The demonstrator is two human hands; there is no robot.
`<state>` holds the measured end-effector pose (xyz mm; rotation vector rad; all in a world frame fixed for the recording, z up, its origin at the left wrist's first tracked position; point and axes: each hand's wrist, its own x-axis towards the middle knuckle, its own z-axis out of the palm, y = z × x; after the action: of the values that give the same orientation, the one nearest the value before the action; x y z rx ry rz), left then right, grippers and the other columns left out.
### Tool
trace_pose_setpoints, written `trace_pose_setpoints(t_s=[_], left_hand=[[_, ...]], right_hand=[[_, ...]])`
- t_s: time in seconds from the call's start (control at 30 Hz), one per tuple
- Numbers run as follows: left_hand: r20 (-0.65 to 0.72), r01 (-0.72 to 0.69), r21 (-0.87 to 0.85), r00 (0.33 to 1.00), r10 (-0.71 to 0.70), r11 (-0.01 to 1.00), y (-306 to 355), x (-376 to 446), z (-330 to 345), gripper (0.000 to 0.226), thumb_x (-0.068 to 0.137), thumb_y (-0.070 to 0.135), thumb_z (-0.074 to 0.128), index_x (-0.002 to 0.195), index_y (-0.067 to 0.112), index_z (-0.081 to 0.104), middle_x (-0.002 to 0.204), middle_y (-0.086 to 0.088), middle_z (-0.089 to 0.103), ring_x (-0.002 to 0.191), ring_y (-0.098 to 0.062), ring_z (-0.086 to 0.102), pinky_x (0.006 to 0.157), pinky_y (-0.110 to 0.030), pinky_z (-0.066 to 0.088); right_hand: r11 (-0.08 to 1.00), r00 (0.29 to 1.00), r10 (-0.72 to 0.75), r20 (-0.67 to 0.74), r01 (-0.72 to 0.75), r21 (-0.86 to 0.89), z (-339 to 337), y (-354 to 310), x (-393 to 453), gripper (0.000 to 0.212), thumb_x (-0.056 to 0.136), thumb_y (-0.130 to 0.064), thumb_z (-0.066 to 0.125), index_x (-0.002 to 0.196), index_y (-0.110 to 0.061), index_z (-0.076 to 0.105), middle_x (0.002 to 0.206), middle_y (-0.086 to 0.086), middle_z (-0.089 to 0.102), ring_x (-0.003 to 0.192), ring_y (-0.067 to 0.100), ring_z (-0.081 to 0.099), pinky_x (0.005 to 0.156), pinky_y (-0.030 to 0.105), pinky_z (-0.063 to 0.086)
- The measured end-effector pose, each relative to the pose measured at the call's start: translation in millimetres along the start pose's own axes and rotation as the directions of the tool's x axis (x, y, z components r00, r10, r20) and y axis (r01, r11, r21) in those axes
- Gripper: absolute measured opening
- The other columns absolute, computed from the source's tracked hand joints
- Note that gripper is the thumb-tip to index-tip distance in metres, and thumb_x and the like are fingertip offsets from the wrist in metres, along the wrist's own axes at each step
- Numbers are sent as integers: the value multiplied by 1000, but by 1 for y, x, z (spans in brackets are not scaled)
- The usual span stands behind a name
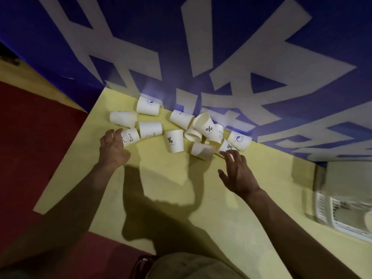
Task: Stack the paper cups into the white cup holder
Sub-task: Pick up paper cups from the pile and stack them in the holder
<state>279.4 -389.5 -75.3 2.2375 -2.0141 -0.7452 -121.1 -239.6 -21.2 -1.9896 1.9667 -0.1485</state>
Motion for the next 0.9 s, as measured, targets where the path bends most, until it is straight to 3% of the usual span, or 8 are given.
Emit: trace_pose_setpoints(t_s=[0.2, 0.27, 0.37, 0.47, 0.63, 0.73, 0.9], left_hand=[[63, -73, -46, 995, 76, 996, -15, 14, 13, 91, 73, 14, 80, 151, 14, 33, 144, -23, 34, 124, -52, 38, 101, -59, 41], [80, -83, -135, 992, 94, 987, -14, 9, 15, 86, 76, 31, 75, 151, 14, 36, 137, -25, 38, 121, -52, 42, 101, -59, 40], [85, -48, -279, 994, 75, 959, -7, -3, 8, 96, 67, 66, 57, 149, 18, 36, 131, -21, 43, 120, -42, 43, 103, -54, 40], [-29, -136, -333, 990, 134, 933, -6, -22, 3, 101, 69, 77, 62, 144, 13, 40, 128, -16, 49, 117, -33, 47, 101, -47, 44], [-95, -227, -365, 974, 206, 903, -6, -59, -1, 90, 71, 65, 71, 129, -1, 50, 124, -16, 52, 114, -29, 52, 94, -49, 51], [-74, -205, -439, 979, 192, 875, 3, -81, -2, 87, 70, 63, 79, 131, 8, 49, 126, -9, 47, 110, -16, 51, 90, -48, 54], [-22, -215, -472, 972, 232, 855, 39, -117, 1, 79, 70, 63, 73, 133, 23, 47, 124, 2, 39, 105, -16, 57, 89, -42, 57]], right_hand=[[995, 1000, 12, 11, -11, -95, 12, -16, 41, 76, 77, -28, 84, 139, -1, 50, 131, 28, 52, 105, 47, 52, 86, 55, 52], [991, 999, 4, 40, 1, -134, 16, -22, 51, 77, 75, -29, 84, 139, -2, 51, 131, 26, 53, 108, 45, 51, 89, 55, 51], [979, 994, 27, 110, -3, -205, 22, -30, 63, 77, 74, -31, 84, 138, -6, 51, 132, 21, 54, 115, 44, 49, 94, 55, 49], [947, 986, 76, 147, -25, -319, 26, -36, 71, 71, 75, -30, 81, 135, -9, 52, 129, 18, 56, 118, 42, 48, 94, 54, 47], [888, 978, 113, 172, -22, -459, 33, -39, 70, 57, 82, -26, 73, 133, -11, 53, 122, 14, 61, 116, 40, 47, 90, 52, 41], [873, 979, 119, 164, -24, -488, 36, -37, 60, 55, 81, -23, 70, 133, -10, 55, 120, 13, 62, 120, 41, 43, 94, 57, 40], [860, 979, 66, 194, 43, -509, 47, -27, 30, 65, 73, -23, 79, 132, -6, 60, 125, 18, 61, 131, 45, 35, 107, 69, 24]])
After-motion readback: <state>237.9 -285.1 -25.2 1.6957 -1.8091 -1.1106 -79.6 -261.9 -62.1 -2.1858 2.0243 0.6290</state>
